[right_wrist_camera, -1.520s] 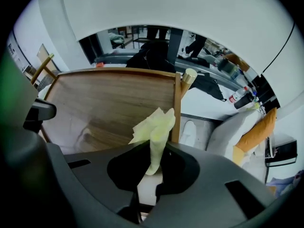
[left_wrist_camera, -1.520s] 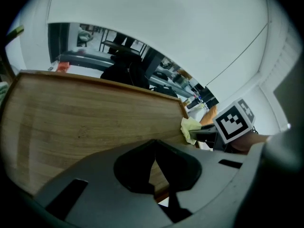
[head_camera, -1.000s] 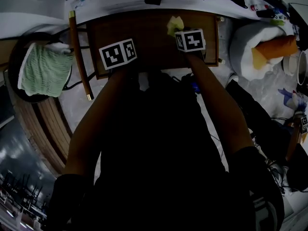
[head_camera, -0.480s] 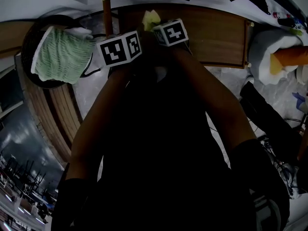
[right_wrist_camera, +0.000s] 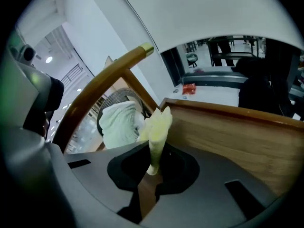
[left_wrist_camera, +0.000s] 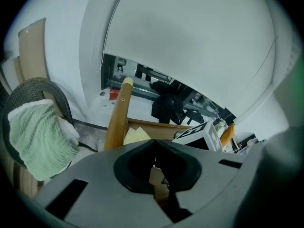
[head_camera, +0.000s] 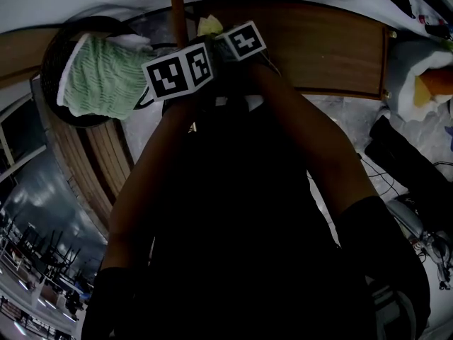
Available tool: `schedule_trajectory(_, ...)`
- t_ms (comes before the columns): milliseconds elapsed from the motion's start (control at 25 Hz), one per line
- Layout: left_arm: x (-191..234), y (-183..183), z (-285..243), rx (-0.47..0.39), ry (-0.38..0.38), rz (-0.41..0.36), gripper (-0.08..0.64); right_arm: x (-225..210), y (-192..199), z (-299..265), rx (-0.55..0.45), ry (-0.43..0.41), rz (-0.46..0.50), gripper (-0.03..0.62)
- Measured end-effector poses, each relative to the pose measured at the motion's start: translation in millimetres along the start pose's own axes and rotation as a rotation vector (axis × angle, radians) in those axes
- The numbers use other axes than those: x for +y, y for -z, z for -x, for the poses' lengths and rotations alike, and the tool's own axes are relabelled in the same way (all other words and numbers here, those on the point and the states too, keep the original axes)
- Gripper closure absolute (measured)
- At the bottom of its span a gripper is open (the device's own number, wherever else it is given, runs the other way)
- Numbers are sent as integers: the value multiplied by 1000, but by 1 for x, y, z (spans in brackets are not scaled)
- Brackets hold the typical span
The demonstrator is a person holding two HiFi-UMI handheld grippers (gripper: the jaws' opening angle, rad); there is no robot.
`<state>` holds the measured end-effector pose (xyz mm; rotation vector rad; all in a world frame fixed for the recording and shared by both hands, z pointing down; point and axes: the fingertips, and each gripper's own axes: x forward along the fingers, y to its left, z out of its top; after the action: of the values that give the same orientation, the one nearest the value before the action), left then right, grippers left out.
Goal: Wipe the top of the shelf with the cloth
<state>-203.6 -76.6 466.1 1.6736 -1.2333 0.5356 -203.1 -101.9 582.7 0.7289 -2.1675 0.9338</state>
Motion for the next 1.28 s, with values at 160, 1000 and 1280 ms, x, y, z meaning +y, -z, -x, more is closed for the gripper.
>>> schedule_trajectory(160, 10, 1, 0, 5, -9, -3, 549, 4, 6, -15, 28, -1, 3, 548)
schedule_trajectory(1000, -34, 22, -61, 98, -17, 10, 549, -75, 42, 48, 105, 77, -7, 548)
schedule_trajectory(1280, -83, 37, -96, 132, -9, -19, 549, -123, 64, 93, 121, 107, -25, 548)
